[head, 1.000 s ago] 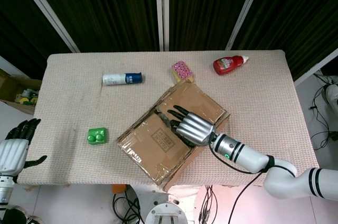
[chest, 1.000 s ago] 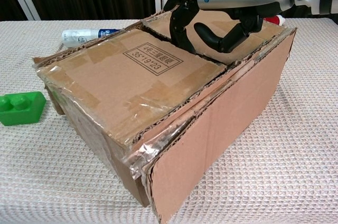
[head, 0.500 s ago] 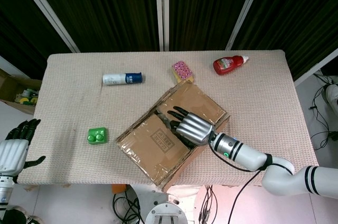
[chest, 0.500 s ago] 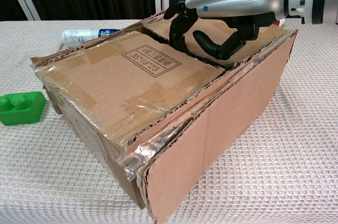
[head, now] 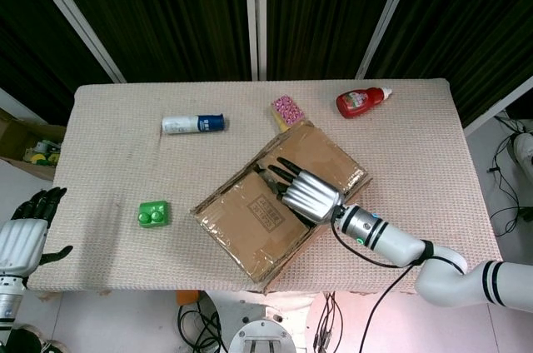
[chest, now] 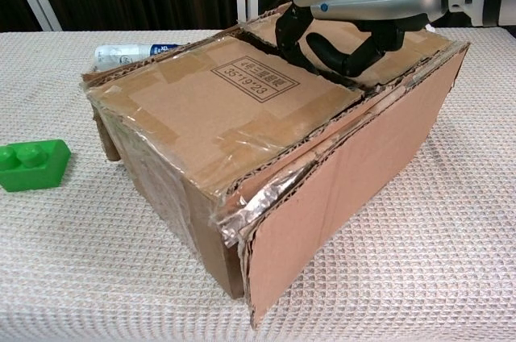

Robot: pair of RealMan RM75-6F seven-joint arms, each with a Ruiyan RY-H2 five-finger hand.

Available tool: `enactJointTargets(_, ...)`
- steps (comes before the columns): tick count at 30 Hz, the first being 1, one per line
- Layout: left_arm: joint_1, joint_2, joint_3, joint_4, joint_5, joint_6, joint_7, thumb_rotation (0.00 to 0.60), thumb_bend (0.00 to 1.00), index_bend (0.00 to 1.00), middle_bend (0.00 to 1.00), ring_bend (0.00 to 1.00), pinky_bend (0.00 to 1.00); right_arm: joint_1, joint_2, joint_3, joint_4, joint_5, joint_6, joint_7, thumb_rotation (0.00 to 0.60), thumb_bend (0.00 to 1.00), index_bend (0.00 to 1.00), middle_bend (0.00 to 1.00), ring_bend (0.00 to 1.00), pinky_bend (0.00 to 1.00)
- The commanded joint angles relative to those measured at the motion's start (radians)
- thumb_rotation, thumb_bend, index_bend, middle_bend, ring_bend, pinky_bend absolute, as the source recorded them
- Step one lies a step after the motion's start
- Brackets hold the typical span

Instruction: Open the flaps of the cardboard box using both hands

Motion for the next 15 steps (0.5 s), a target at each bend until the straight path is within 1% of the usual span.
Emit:
enactJointTargets(1,0.000,0.002,0.000,-0.003,-0.001,0.000,0.003,0.594,0.06,0.02,0.09,0.06,0.19,-0.006,0.015,0.009,-0.010,-0.018,0.026,-0.029,0.600,0.88,0.60,0.42,0.00,0.00)
enactJointTargets(11,-0.008,0.004,0.001,-0.018,-0.001,-0.014,0.019,0.597,0.06,0.02,0.09,0.06,0.19,-0.025,0.103,0.025,-0.068,-0.015,0.070,-0.150,0.600,0.88,0.63,0.43,0.00,0.00)
enactJointTargets(15,-0.011,0.004,0.001,-0.022,-0.003,-0.017,0.025,0.596,0.06,0.02,0.09,0.06,0.19,-0.035,0.140,0.035,-0.097,-0.007,0.087,-0.179,0.600,0.88,0.65,0.42,0.00,0.00)
